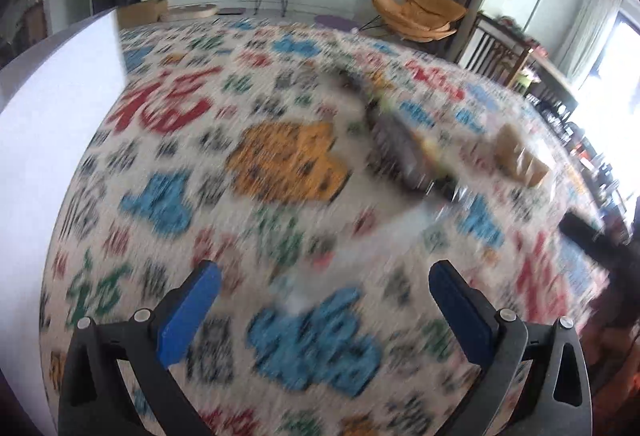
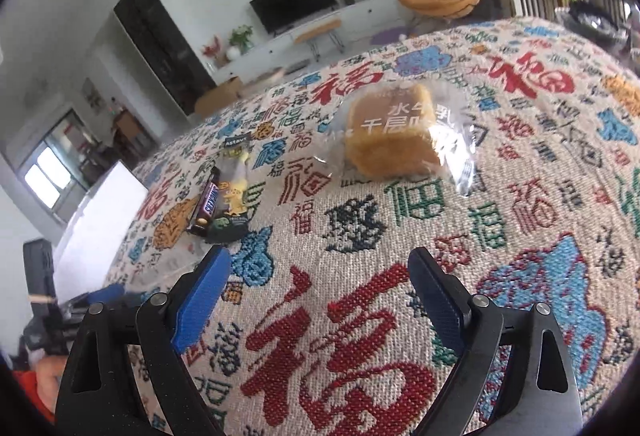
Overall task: Organize snacks
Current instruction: 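Grasp the dark chocolate bar with the left gripper while the right gripper approaches the Astavt candy stick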
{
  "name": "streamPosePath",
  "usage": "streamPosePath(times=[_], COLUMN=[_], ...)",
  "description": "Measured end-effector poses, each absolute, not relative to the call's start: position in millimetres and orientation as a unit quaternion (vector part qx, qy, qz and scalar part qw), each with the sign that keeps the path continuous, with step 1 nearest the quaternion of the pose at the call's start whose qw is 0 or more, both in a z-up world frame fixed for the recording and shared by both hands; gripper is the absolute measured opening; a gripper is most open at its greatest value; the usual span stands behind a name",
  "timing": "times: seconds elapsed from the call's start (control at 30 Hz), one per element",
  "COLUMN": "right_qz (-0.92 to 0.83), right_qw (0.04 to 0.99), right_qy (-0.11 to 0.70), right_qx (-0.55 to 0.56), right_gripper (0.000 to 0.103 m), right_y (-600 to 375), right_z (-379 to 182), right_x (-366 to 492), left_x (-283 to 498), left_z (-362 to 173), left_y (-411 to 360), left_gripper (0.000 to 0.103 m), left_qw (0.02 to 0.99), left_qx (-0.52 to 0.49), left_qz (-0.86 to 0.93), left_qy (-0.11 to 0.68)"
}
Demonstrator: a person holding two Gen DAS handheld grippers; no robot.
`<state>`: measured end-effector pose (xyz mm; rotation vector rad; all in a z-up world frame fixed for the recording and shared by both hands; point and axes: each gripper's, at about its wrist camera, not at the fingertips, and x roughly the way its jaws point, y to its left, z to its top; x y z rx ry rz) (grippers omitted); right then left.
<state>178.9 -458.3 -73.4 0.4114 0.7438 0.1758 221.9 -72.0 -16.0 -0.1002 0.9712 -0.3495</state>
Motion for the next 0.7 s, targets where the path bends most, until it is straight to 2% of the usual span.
streamPosePath(times=[0.13,0.2,0.3,0.37,0.4,0.43,0.47,0.53,0.7], right_qz=[0.069,0.06,0.063,0.062,0.063,0.065,0.066,0.065,0.083], right_qw=[0.907,0.906,0.907,0.912,0.913,0.915,0.917,0.92,0.92], right_qy=[0.365,0.367,0.361,0.352,0.347,0.341,0.335,0.326,0.314], right_qx=[0.2,0.2,0.205,0.204,0.204,0.206,0.207,0.207,0.219], right_gripper=[0.092,0.092,0.092,0.092,0.092,0.092,0.092,0.092,0.092], right_y=[-456.9,-460.4,-465.7,-467.8,-468.5,-469.9,-470.9,-472.8,-475.4], right_z=[-74.2,-74.5,-71.7,-68.1,-66.2,-63.6,-61.6,-58.8,-57.1], right_x=[184.1,184.0,180.5,179.5,179.6,178.7,178.0,177.1,175.0], left_x=[279.8,302.9,322.7,331.3,332.6,331.2,330.3,328.5,302.1], left_z=[-4.5,-8.4,-23.2,-36.7,-39.1,-38.1,-37.5,-35.1,-6.7], left_y=[-116.8,-139.3,-165.9,-171.3,-172.6,-173.4,-175.2,-175.2,-134.8], left_gripper=[0.101,0.095,0.078,0.058,0.058,0.046,0.023,0.017,0.017], left_qw=[0.855,0.852,0.843,0.832,0.833,0.837,0.837,0.835,0.854], left_qx=[-0.029,0.0,0.064,0.085,0.09,0.099,0.106,0.104,0.048], left_qz=[-0.181,-0.177,-0.158,-0.152,-0.153,-0.156,-0.165,-0.18,-0.196], left_qy=[0.486,0.493,0.509,0.527,0.525,0.515,0.51,0.51,0.479])
